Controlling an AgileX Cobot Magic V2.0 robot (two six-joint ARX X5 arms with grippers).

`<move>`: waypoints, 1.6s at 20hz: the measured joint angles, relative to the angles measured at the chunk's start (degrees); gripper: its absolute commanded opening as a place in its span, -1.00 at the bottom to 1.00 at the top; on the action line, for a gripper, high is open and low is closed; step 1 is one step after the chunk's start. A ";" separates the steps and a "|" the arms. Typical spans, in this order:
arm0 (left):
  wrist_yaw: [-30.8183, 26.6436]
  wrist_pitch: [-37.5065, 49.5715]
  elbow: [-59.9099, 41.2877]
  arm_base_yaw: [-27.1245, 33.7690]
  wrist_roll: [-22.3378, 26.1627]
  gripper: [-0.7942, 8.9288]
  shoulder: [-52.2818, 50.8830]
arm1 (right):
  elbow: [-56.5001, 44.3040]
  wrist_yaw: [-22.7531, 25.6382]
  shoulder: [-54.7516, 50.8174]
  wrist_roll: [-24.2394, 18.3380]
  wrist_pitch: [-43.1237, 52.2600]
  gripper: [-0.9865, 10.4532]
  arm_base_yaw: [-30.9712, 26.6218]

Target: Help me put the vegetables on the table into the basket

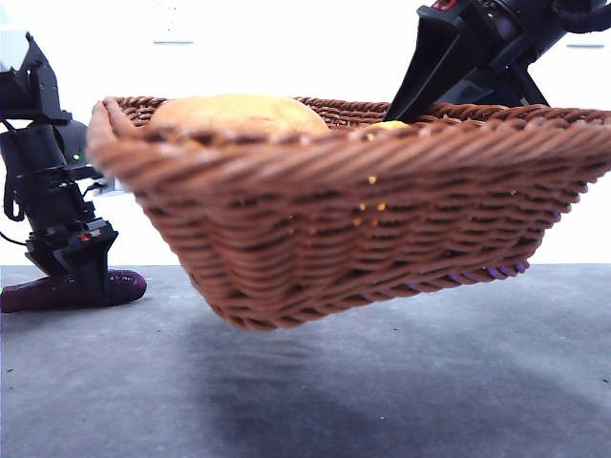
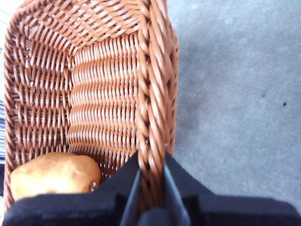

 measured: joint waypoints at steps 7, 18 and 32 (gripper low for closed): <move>3.30 -1.62 -0.04 -0.20 -5.20 -0.85 -0.68 | 0.00 2.12 0.00 0.00 -0.39 -0.85 0.00; 15.30 -14.36 0.04 -10.99 -1.95 -0.85 -37.77 | 0.00 1.29 11.15 1.09 -0.22 -0.85 -0.02; -2.91 -24.30 -6.38 -41.51 6.58 -0.85 -31.21 | 0.00 -8.22 11.28 5.86 4.72 -0.85 1.16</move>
